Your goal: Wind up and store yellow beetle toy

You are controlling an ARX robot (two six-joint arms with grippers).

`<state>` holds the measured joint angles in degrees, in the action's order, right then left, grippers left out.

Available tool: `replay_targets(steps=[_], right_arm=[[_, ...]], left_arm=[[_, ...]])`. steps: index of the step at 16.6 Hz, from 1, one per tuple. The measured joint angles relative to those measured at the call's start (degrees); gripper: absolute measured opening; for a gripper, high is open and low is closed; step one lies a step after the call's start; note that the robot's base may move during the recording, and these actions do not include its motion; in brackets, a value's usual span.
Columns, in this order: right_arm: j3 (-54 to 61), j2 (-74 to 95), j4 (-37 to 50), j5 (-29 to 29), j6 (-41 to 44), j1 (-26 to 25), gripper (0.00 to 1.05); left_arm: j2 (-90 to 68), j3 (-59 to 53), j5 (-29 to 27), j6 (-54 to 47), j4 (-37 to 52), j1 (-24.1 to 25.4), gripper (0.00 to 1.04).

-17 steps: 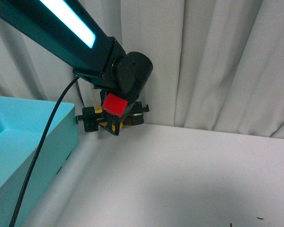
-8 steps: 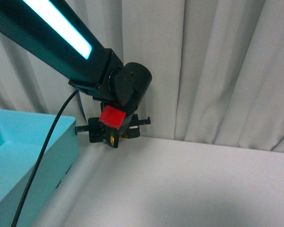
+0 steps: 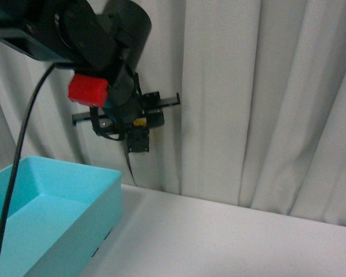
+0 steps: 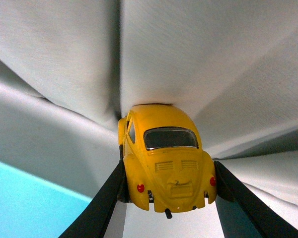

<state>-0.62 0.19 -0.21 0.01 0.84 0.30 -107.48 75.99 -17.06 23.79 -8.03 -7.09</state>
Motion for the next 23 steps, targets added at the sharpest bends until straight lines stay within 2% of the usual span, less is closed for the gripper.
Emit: replay_targets(steps=[3, 6, 8, 10, 13, 16, 18, 20, 23], right_arm=[[0.0, 0.0, -0.02, 0.0, 0.0, 0.0, 0.98], [0.0, 0.0, 0.0, 0.0, 0.0, 0.0, 0.98], [0.0, 0.02, -0.02, 0.02, 0.0, 0.0, 0.98], [0.0, 0.0, -0.02, 0.0, 0.0, 0.0, 0.98], [0.0, 0.02, 0.0, 0.0, 0.0, 0.0, 0.98], [0.0, 0.02, -0.02, 0.0, 0.0, 0.0, 0.98], [0.0, 0.02, -0.02, -0.02, 0.0, 0.0, 0.98], [0.0, 0.0, -0.02, 0.0, 0.0, 0.0, 0.98], [0.0, 0.02, -0.02, 0.0, 0.0, 0.0, 0.98]], left_arm=[[14.88, -7.91, 5.33, -3.85, -2.73, 5.84, 0.43], [27.61, -13.2, 15.08, -9.77, -4.52, 14.25, 0.43], [34.75, -17.0, 24.26, -17.29, -5.73, 22.1, 0.43], [37.7, -22.82, 30.8, -27.17, -5.27, 29.77, 0.43], [33.57, -30.73, 36.61, -41.13, -0.63, 37.66, 0.43], [27.52, -33.77, 40.7, -51.91, 4.0, 41.92, 0.43], [25.49, -36.28, 42.47, -56.89, 5.62, 43.1, 0.43], [22.53, -37.83, 41.86, -60.11, 10.91, 43.36, 0.43], [19.41, -41.9, 40.63, -63.41, 13.38, 42.25, 0.43]])
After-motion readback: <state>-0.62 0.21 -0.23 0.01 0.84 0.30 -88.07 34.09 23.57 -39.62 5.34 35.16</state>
